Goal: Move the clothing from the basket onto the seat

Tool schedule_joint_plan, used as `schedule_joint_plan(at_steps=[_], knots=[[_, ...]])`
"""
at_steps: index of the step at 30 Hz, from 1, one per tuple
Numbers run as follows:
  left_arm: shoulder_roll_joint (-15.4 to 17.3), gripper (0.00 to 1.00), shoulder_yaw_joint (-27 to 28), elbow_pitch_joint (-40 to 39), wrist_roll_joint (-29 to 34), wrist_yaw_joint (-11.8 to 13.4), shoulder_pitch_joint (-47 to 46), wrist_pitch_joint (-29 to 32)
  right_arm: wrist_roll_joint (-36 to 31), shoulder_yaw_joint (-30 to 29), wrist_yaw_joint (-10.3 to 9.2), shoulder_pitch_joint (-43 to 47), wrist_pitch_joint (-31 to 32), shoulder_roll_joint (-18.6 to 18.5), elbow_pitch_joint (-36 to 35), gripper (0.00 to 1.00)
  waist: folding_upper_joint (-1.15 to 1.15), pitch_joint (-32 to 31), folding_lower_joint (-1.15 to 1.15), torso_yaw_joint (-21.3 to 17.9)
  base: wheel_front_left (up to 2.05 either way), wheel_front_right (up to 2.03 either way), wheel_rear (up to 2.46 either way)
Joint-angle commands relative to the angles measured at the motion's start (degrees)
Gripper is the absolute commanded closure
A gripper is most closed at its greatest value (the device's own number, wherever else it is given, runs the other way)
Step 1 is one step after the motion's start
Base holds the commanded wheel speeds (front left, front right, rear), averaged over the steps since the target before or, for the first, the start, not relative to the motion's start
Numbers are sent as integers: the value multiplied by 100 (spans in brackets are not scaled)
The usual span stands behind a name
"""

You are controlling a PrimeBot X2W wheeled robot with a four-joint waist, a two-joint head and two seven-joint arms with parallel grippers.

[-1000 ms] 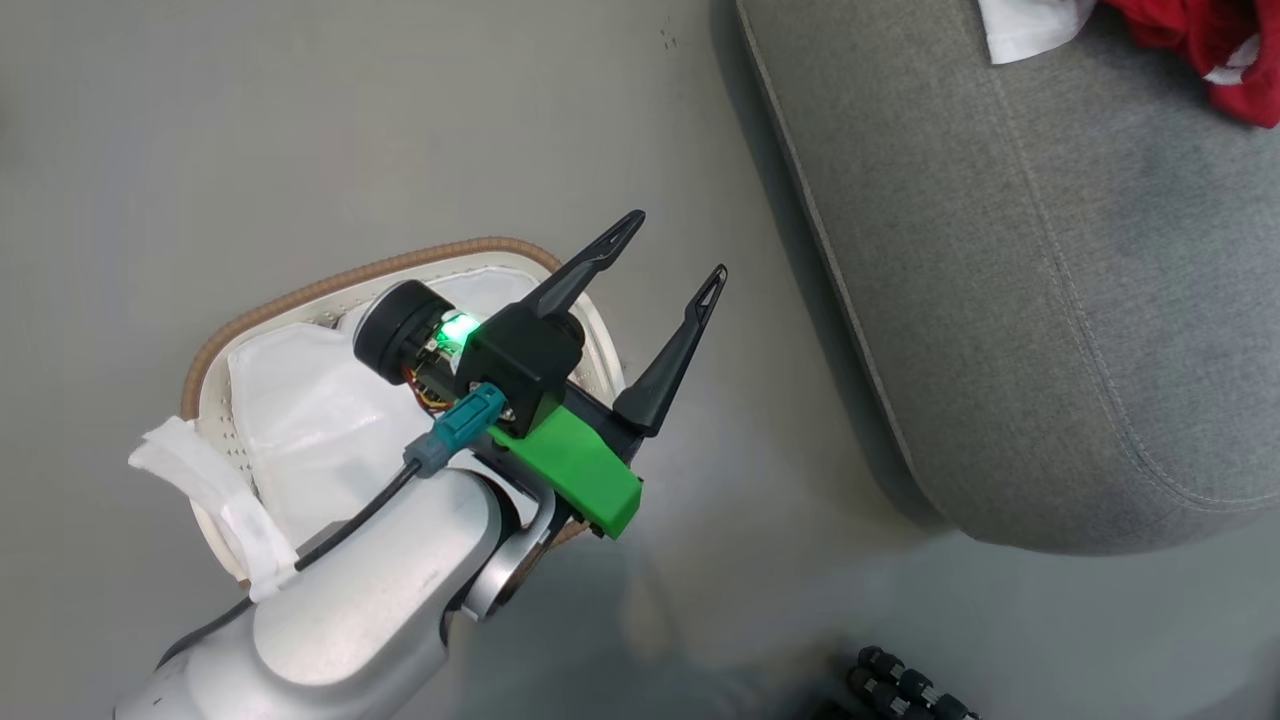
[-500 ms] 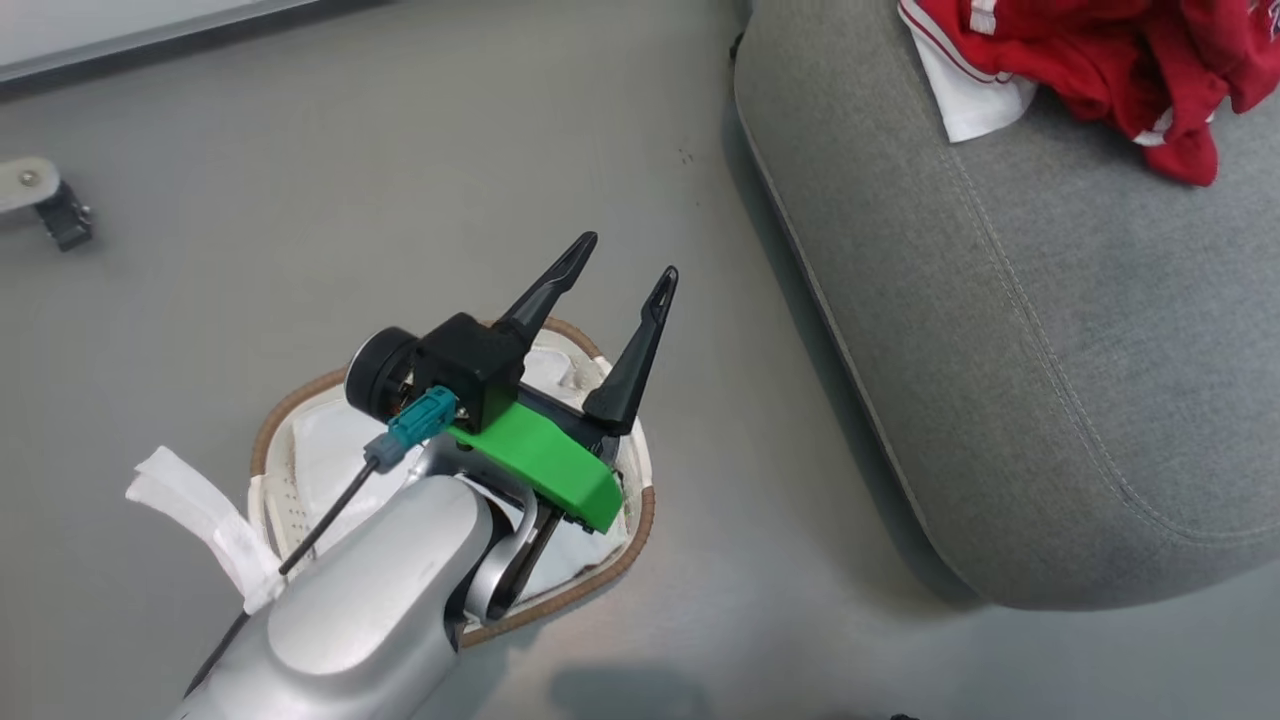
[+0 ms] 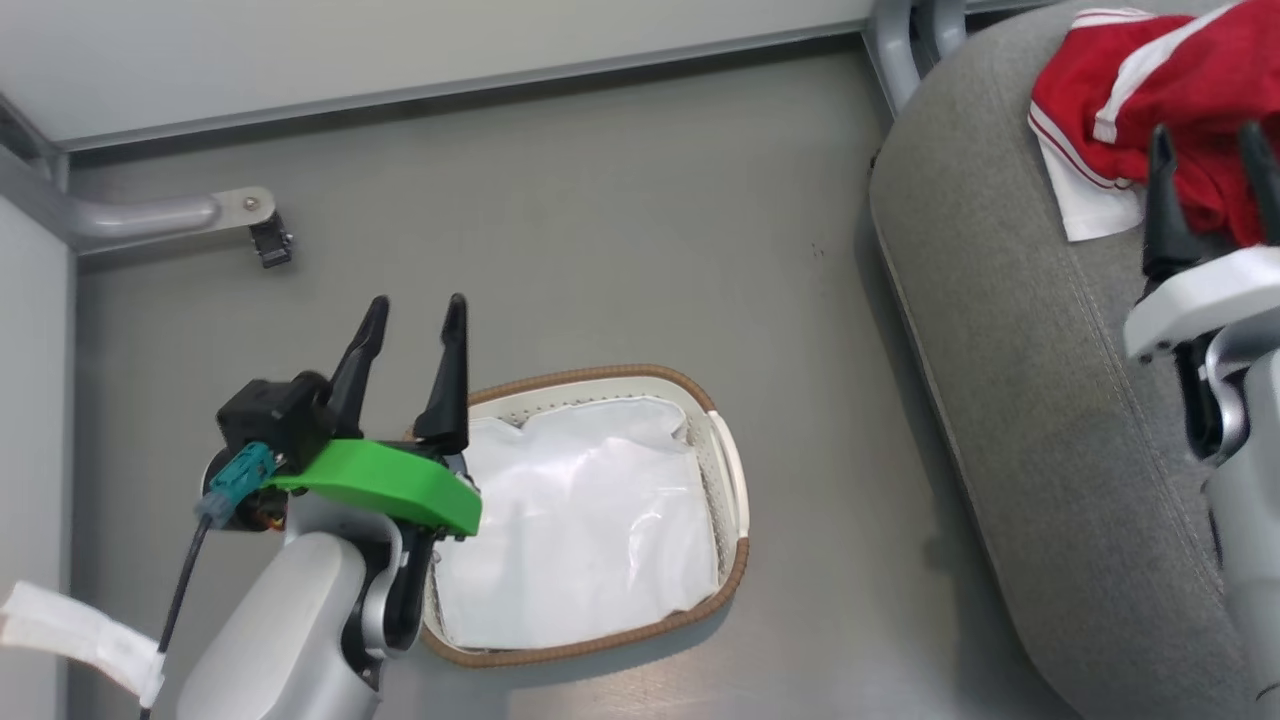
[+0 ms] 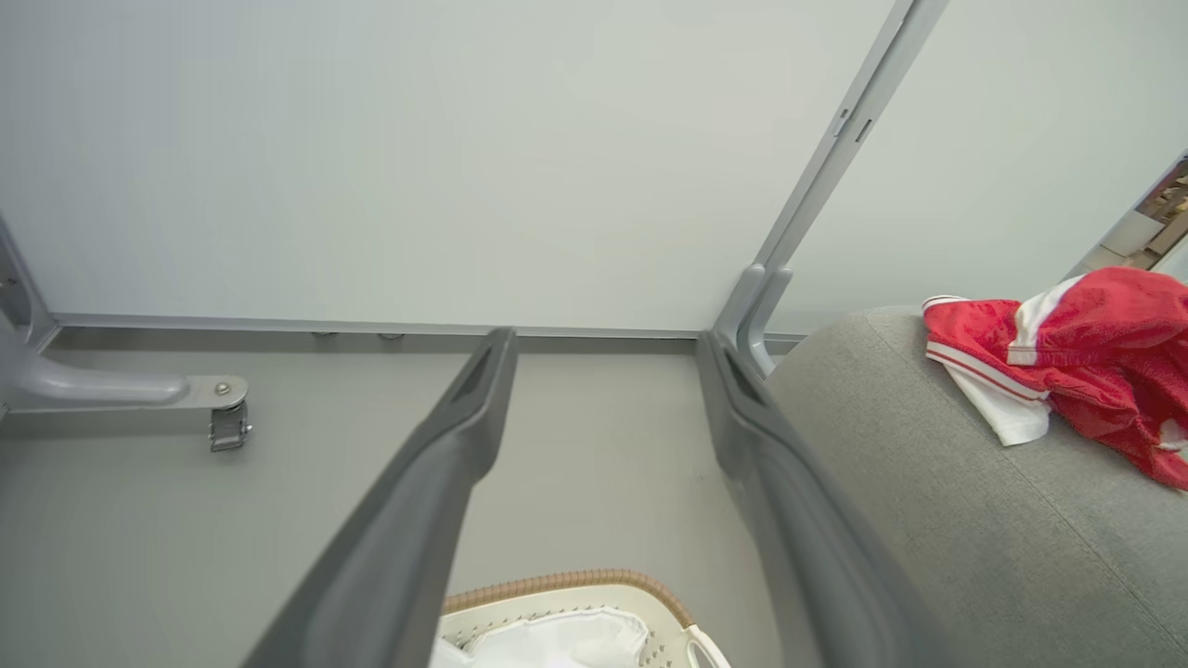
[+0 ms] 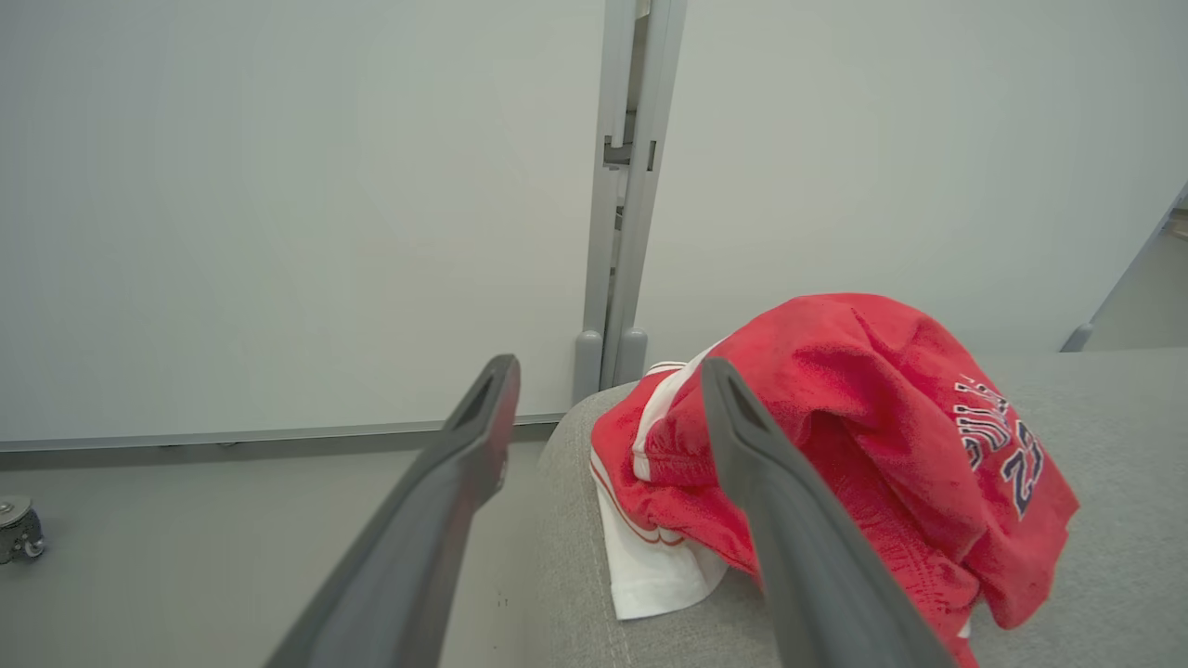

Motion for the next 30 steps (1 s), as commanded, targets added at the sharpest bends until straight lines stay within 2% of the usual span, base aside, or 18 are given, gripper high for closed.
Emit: schedule_joint_plan(at_steps=[1, 6, 12, 15, 21, 30], knots=[[-35, 0, 192, -22, 137, 6, 247, -1, -112, -75, -6, 263, -41, 158, -98, 0, 0, -437, 0, 435, 0, 0, 0], [-132, 0, 867, -43, 525, -38, 968, 0, -492, -208, -6, 1068, -67, 777, -575, 0, 0, -693, 0, 596, 0, 0, 0], [-360, 0, 1277, -37, 851, -148, 1710, 0, -753, -280, -7, 2096, -74, 1313, -1409, 0, 0, -926, 0, 713, 0, 0, 0], [-463, 0, 1457, -95, 984, -136, 2001, -1, -678, -148, -6, 2560, -74, 1393, -1695, 0, 0, -976, 0, 724, 0, 0, 0], [-657, 0, 1924, -314, 1249, -117, 2504, -1, -114, 406, -6, 3243, -74, 1400, -2060, 0, 0, -1072, 0, 674, 0, 0, 0], [-823, 0, 2274, -580, 1637, -179, 2919, -1, -59, 512, -6, 3540, -75, 1404, -2224, 0, 0, -1176, 0, 600, 0, 0, 0]])
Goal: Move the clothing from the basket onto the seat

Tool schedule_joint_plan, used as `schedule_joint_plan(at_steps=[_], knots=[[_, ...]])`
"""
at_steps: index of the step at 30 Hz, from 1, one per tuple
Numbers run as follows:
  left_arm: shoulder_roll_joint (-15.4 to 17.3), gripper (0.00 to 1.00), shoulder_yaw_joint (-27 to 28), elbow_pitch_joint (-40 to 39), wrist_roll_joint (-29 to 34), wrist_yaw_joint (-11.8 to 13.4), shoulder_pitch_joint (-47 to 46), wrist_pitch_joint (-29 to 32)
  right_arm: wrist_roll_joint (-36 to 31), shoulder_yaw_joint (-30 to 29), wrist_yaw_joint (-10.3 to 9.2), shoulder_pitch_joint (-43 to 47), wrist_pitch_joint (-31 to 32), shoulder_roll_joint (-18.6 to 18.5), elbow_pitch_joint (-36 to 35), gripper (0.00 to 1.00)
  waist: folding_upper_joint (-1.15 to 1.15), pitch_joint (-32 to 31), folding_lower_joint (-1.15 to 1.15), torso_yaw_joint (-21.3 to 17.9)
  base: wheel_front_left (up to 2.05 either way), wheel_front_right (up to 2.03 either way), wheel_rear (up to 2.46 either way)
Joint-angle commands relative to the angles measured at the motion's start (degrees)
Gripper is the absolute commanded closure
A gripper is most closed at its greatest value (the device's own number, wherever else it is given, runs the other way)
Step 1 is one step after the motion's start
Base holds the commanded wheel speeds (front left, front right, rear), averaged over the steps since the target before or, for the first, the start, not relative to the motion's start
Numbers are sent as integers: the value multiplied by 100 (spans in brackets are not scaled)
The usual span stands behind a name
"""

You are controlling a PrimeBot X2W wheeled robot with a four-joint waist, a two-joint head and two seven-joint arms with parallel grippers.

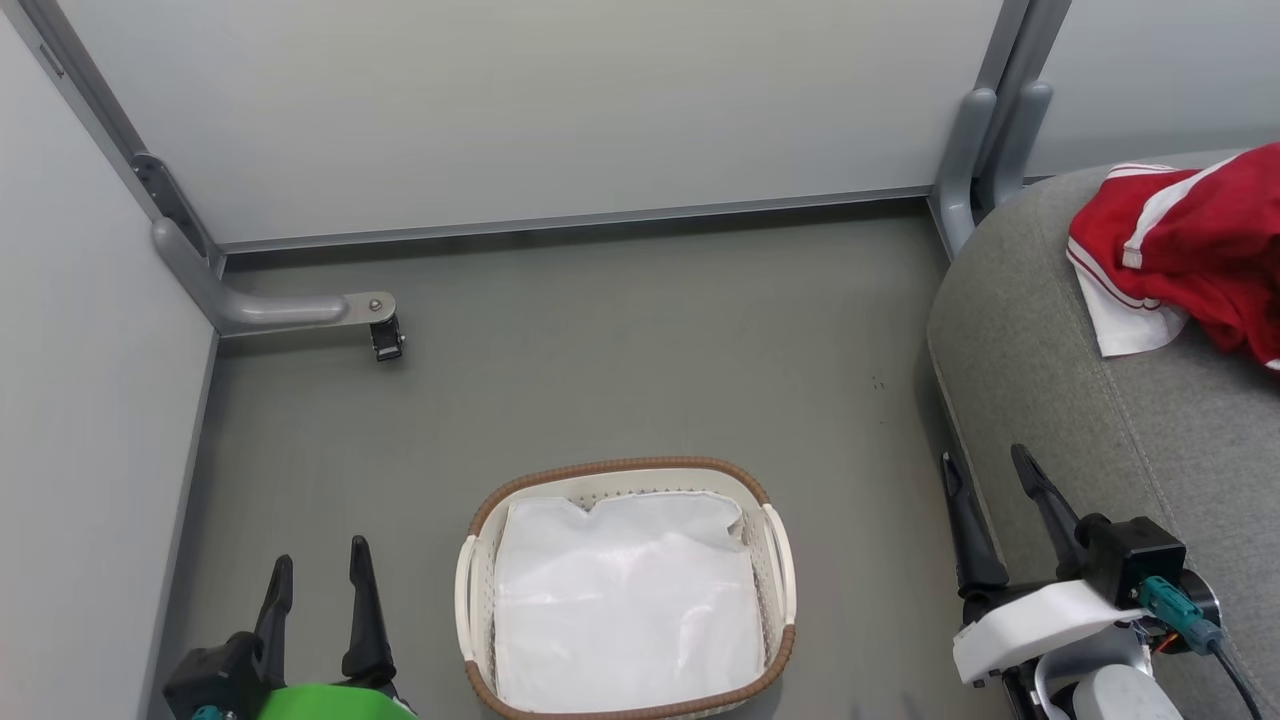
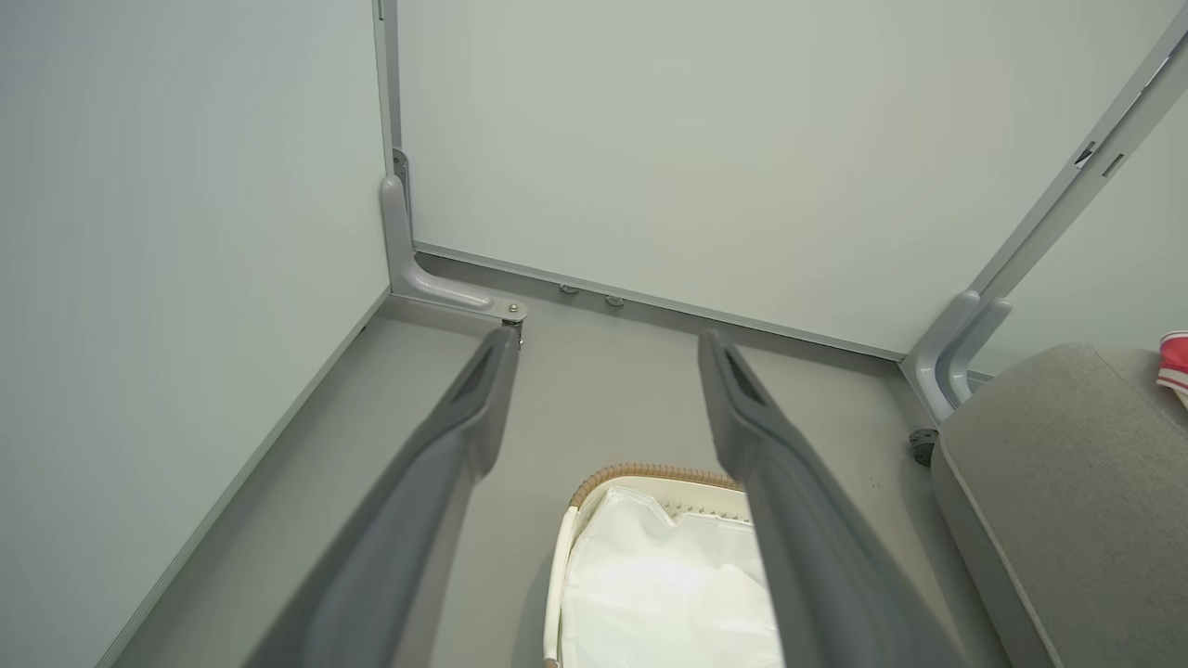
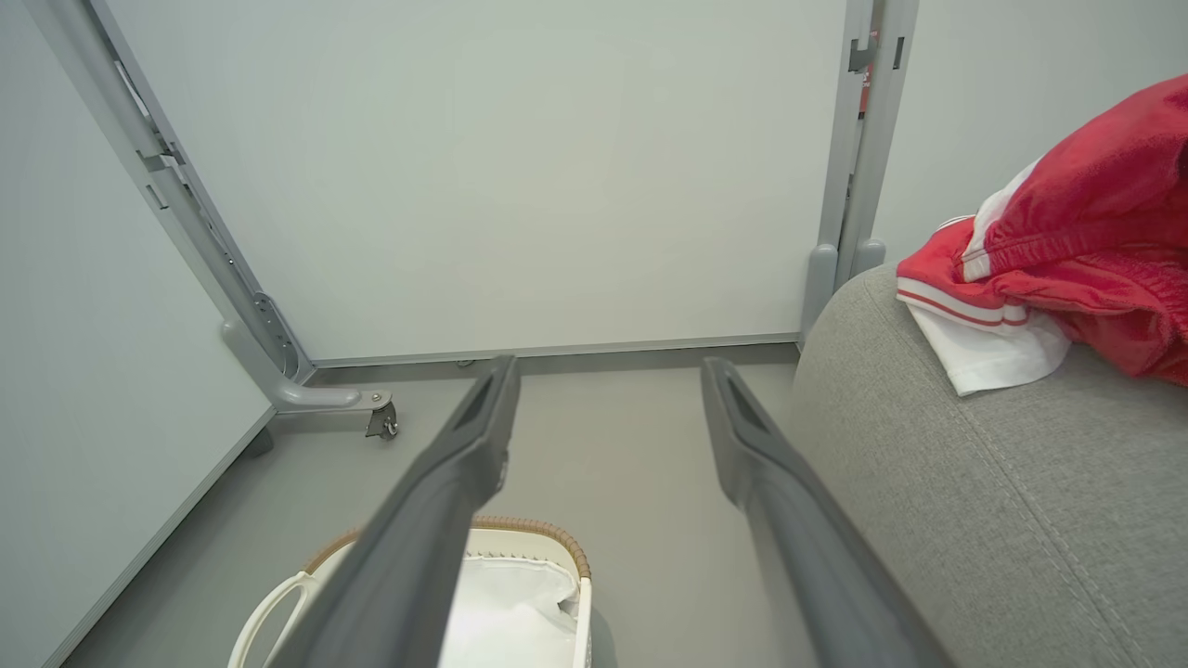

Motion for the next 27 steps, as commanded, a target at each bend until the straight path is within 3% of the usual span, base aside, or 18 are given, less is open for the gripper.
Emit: schedule_joint_plan(at_steps=[1, 12, 27], knots=[[-6, 0, 44, -19, 64, -57, 74, 2, 37, -24, -6, 118, -23, -26, -31, 0, 0, -23, 0, -8, 0, 0, 0], [-140, 0, 78, 229, 195, -294, -2, 2, 58, -42, -6, 129, -24, -26, 42, 0, 0, -101, 0, -22, 0, 0, 0], [-199, 0, 78, 354, 246, -385, -50, 2, 87, -24, -6, 173, -24, -26, 105, 0, 0, -158, 0, 7, 0, 0, 0]])
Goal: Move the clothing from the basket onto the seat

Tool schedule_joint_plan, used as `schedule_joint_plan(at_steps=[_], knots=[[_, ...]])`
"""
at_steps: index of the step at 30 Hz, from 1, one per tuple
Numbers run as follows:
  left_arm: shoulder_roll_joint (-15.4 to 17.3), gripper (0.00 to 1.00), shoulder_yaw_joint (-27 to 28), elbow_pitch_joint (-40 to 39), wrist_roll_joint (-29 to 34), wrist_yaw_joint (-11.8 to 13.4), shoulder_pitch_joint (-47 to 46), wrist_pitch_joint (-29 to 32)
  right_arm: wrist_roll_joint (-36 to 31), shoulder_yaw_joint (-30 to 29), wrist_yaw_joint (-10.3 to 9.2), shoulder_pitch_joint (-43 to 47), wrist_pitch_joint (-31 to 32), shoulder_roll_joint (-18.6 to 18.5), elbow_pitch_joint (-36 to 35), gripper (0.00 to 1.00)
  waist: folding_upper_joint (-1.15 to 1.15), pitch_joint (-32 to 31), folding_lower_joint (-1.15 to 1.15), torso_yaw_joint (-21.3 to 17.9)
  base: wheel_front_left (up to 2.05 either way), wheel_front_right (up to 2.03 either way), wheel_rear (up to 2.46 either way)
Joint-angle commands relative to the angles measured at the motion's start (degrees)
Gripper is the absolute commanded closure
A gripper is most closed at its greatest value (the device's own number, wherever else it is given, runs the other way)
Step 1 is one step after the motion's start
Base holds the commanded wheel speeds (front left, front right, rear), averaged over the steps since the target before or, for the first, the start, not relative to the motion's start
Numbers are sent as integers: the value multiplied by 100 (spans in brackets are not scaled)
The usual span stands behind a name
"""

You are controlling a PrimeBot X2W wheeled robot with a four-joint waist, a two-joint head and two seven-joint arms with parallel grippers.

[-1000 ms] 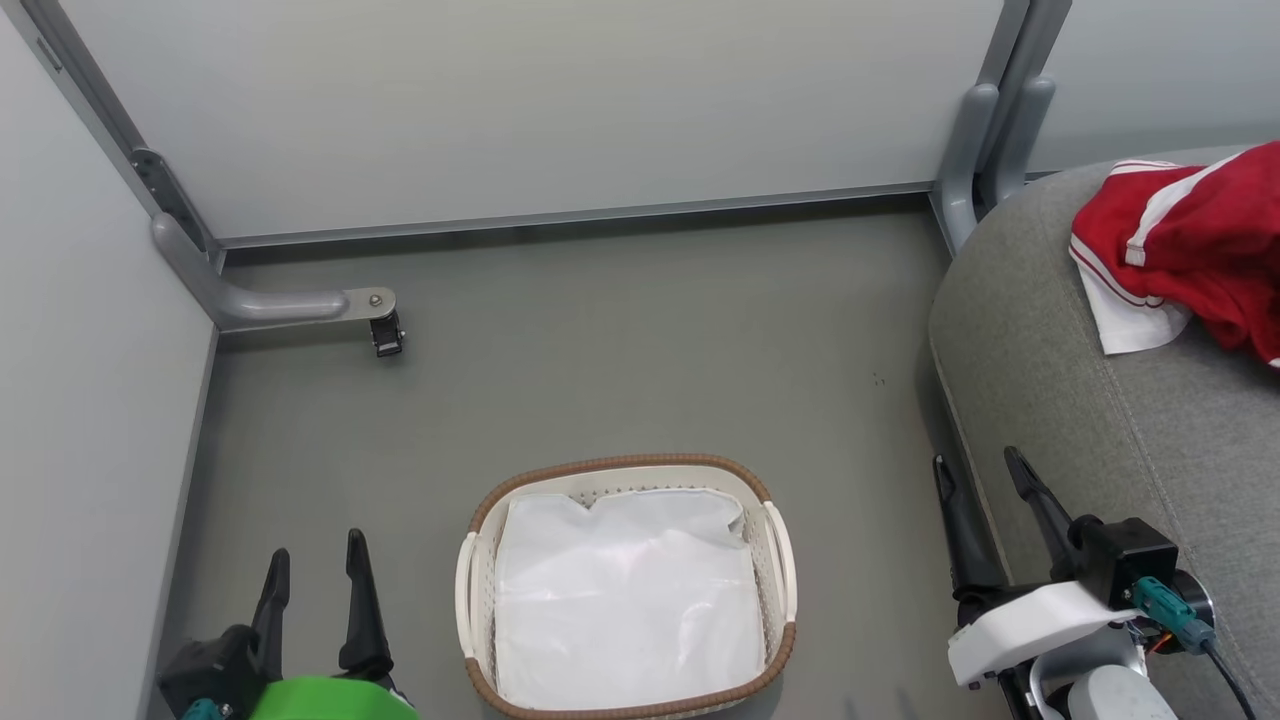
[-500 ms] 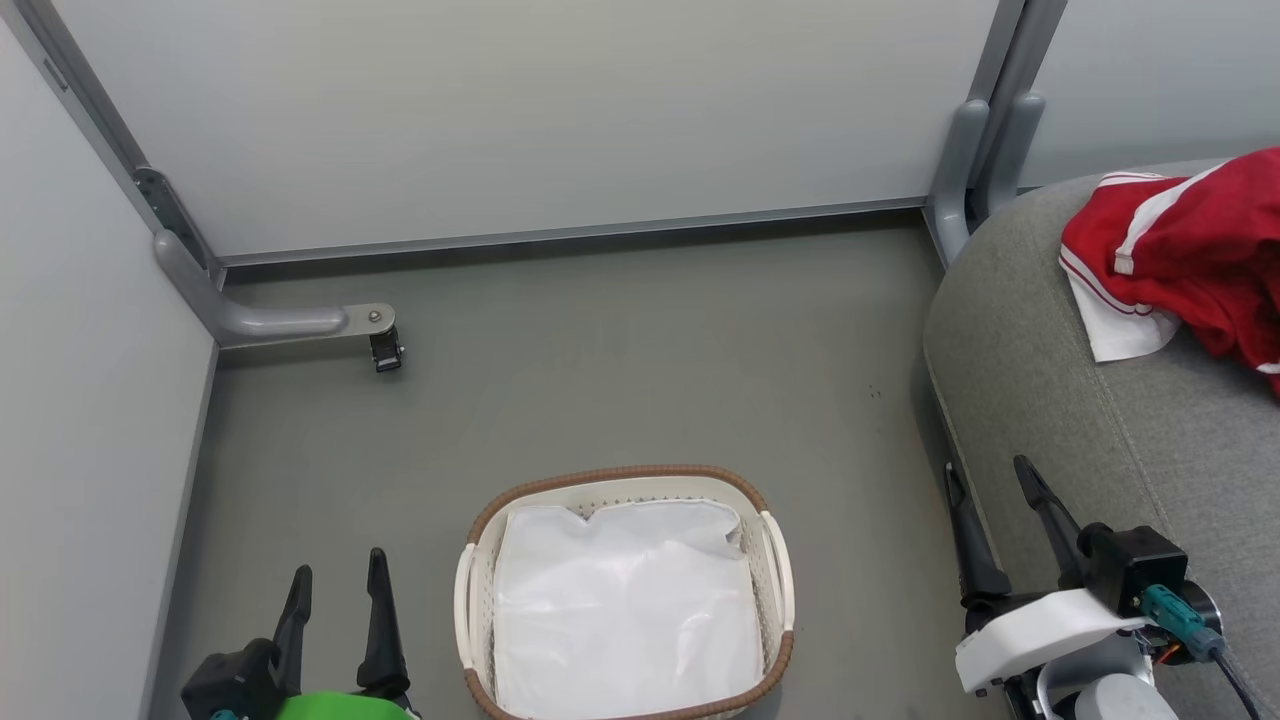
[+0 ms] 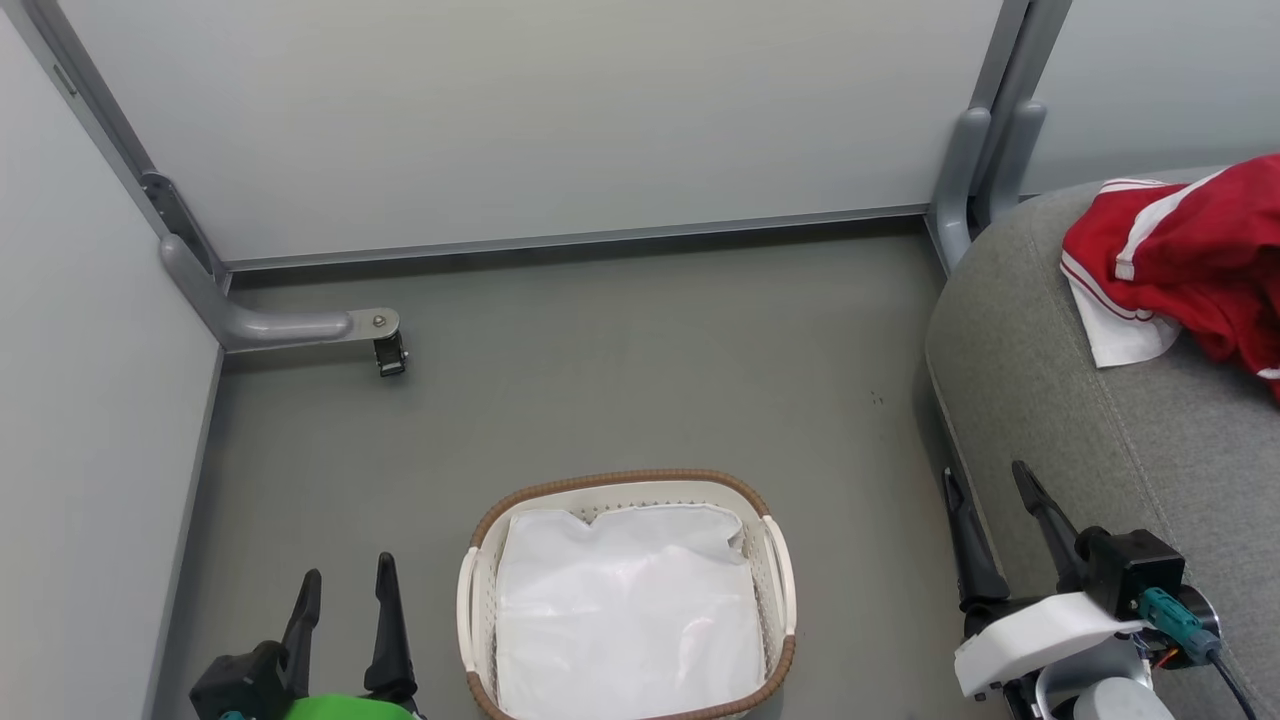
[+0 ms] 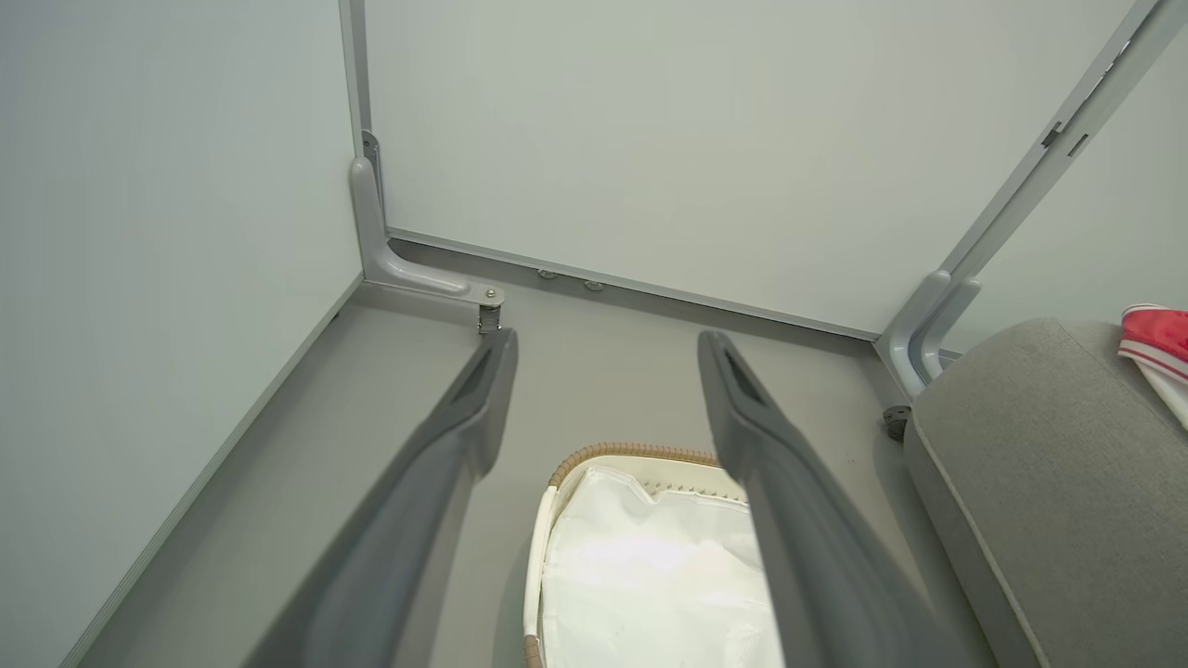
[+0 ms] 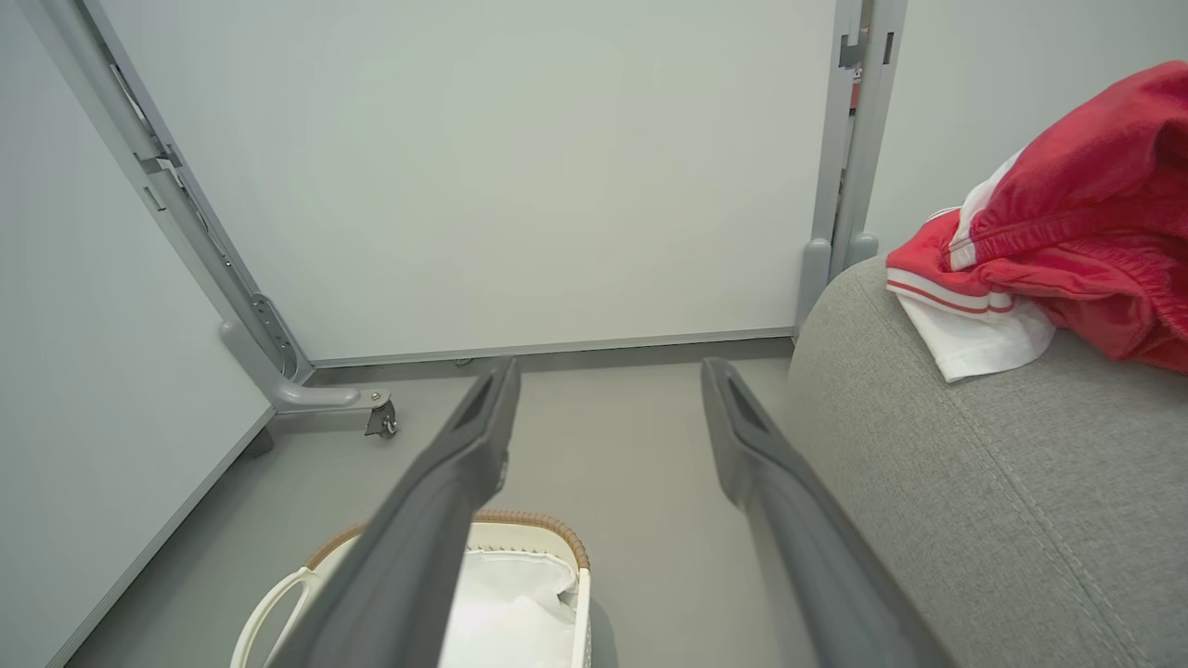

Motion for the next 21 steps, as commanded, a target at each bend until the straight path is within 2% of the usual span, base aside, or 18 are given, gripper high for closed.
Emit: schedule_joint_plan(at_steps=[1, 2, 3, 7, 21], knots=[[-2, 0, 9, 15, 52, -36, -49, 2, 38, -1, -6, 86, -24, -25, 25, 0, 0, -3, 0, 2, 0, 0, 0], [-4, 0, 15, 8, 55, -36, -48, 2, 39, -1, -6, 88, -24, -25, 29, 0, 0, -5, 0, 3, 0, 0, 0], [-7, 100, 5, 14, -7, -26, 3, 2, 4, 1, 1, 2, 1, 3, 25, 100, 0, -5, 0, 3, 0, 0, 0], [-25, 100, -1, 196, -67, -30, 2, 20, 58, 5, 1, 37, 22, 34, 192, 100, 0, -7, 0, 3, 0, 0, 0], [-55, 100, 274, 160, -1310, -162, -204, 417, 1555, -120, 0, -38, 378, -12, 156, 100, 0, -22, 0, 0, 0, 0, 0]])
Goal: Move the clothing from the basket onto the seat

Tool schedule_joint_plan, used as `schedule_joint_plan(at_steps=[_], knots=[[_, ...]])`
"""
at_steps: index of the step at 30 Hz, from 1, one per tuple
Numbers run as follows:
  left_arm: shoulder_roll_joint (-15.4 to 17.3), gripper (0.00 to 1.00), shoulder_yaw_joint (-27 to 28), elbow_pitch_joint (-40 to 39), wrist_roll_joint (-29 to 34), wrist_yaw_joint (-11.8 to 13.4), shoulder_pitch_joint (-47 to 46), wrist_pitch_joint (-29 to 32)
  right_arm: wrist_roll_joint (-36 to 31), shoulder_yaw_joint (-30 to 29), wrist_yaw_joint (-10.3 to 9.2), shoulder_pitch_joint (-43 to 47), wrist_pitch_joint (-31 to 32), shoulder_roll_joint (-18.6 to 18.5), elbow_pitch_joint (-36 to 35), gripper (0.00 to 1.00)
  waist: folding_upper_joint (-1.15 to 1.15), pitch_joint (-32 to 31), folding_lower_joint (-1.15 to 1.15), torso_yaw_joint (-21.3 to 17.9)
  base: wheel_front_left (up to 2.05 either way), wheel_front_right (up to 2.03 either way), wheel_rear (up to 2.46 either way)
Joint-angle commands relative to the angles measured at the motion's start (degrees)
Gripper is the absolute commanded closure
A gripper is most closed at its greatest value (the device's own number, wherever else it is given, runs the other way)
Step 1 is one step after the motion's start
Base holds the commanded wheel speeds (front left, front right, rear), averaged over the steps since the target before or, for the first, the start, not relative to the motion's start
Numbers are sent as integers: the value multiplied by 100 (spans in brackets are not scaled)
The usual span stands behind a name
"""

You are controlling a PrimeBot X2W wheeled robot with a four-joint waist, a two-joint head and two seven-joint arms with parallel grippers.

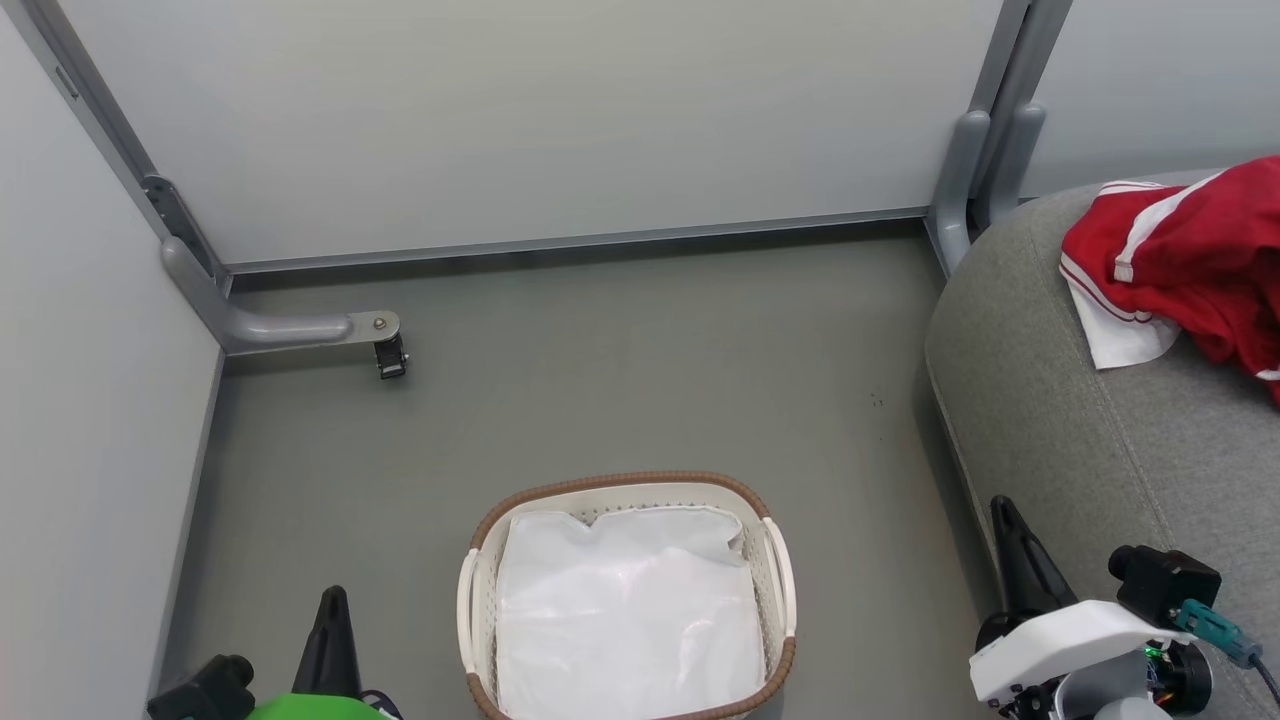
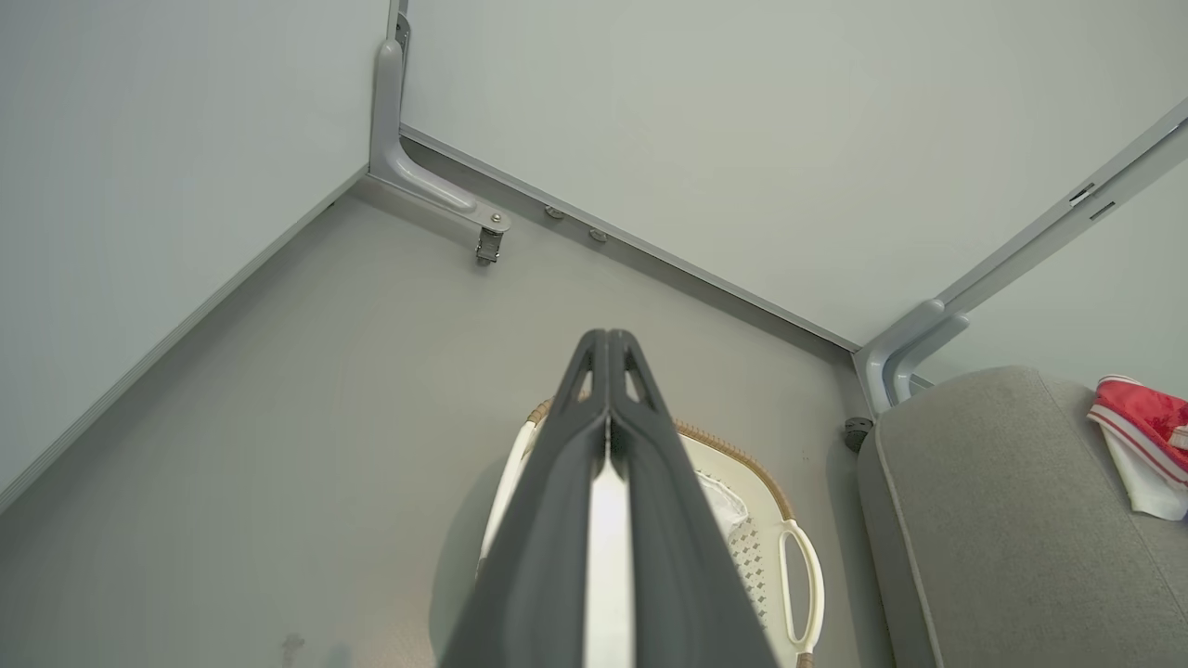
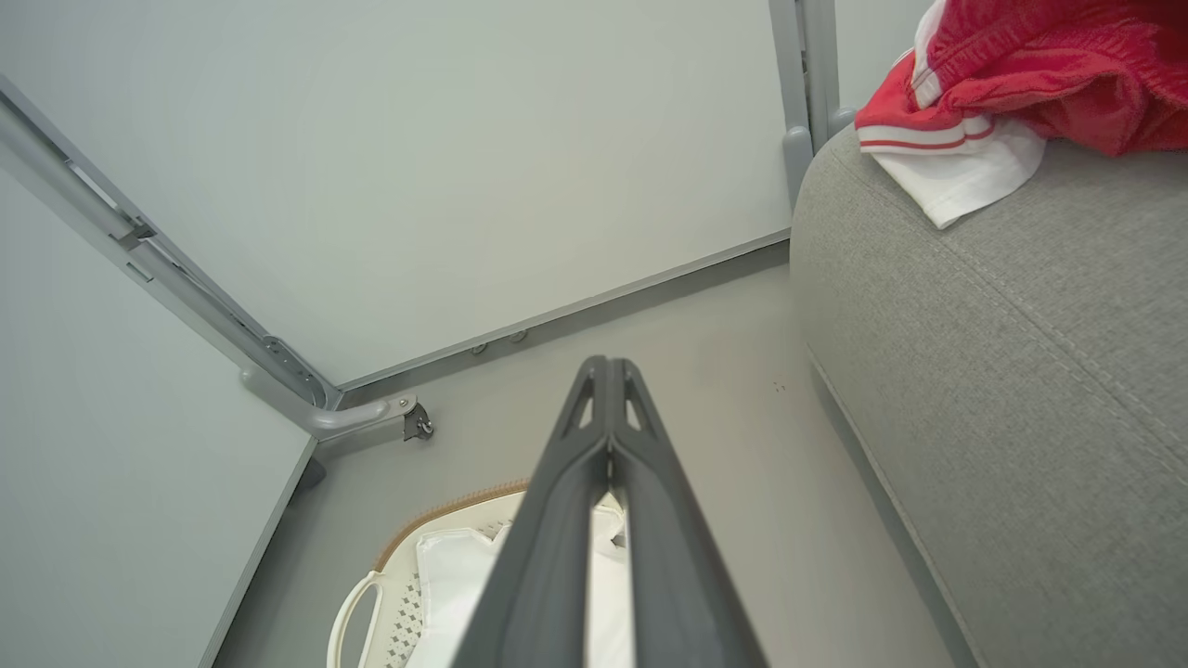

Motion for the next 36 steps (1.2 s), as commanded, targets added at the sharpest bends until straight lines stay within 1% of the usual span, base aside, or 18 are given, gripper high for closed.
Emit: schedule_joint_plan(at_steps=[1, 21, 36], knots=[[-7, 100, 60, -111, -207, -37, -199, 47, 254, -44, -1, -141, 45, -40, -99, 100, 0, -2, 0, 0, 0, 0, 0], [-44, 100, 378, -157, -1670, -195, -437, 510, 1987, -211, -2, -228, 479, -78, -139, 100, 0, -23, 0, -5, 0, 0, 0], [-62, 100, 574, -183, -2560, -294, -575, 798, 3039, -324, -3, -286, 758, -94, -162, 100, 0, -38, 0, -9, 0, 0, 0]])
